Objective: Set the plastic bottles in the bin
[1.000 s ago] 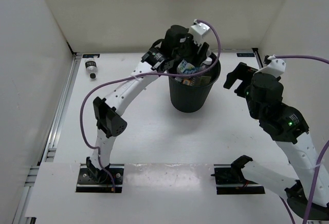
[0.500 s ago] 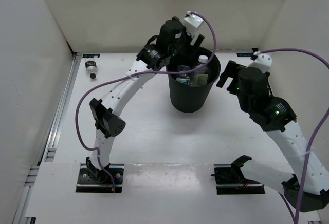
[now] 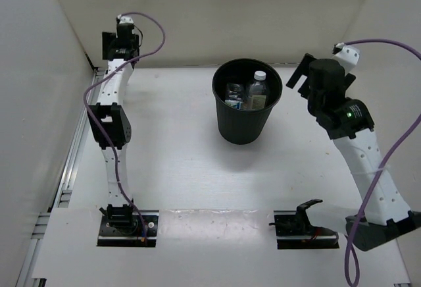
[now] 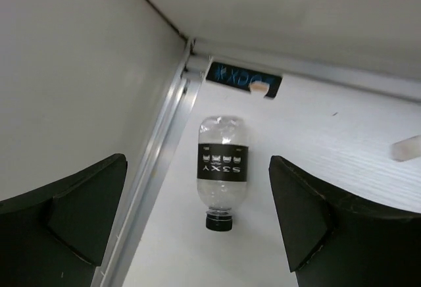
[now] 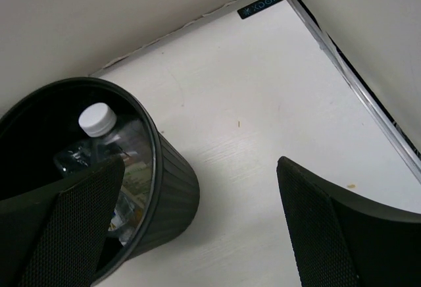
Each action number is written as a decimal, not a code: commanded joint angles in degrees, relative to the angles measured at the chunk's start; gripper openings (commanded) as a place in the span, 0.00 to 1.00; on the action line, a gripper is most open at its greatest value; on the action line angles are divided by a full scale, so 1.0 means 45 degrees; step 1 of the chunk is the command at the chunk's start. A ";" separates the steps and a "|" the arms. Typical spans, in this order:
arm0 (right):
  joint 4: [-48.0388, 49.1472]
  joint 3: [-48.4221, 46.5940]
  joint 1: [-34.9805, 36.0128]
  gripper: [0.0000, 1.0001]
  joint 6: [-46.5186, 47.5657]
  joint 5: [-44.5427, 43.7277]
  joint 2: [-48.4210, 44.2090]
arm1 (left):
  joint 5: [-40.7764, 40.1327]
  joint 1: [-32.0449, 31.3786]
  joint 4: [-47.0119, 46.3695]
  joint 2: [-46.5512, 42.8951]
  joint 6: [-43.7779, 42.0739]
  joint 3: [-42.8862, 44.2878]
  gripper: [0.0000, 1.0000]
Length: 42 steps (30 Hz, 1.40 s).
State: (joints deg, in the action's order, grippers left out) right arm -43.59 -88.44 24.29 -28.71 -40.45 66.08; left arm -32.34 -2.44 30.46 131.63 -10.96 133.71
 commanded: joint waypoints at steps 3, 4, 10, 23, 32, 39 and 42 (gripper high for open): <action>-0.0546 -0.1301 -0.0164 1.00 0.0227 0.1000 0.1563 | 0.0407 0.0324 0.0302 0.1332 0.1183 0.0968 1.00; -0.0663 -0.1419 -0.0164 1.00 0.0227 0.1000 0.1913 | 0.0583 0.0462 0.0302 0.1721 0.1340 0.0970 1.00; -0.1270 -0.2259 -0.0028 1.00 -0.0007 0.1156 0.2637 | 0.0564 0.1516 0.0302 0.2428 0.2550 0.0467 1.00; -0.2207 -0.3509 0.0461 1.00 0.0109 0.1273 0.3830 | 0.0366 0.1888 0.0302 0.2877 0.2436 -0.0393 1.00; -0.2207 -0.4154 0.0695 1.00 0.0500 0.1039 0.4201 | 0.2713 0.2670 0.0302 0.2351 0.4426 -0.1860 1.00; -0.2207 -0.4291 0.1066 1.00 0.0735 0.0648 0.4338 | 0.3689 0.2788 0.0302 0.1940 0.3902 -0.2819 1.00; -0.2207 -0.4291 0.1066 1.00 0.0851 0.0648 0.4338 | 0.3690 0.2788 0.0302 0.2057 0.3570 -0.2683 0.86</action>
State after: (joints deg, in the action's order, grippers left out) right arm -53.91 -105.65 28.97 -26.52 -36.01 85.47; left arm -17.89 10.24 29.52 143.65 7.01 122.37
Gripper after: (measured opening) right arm 0.996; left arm 0.894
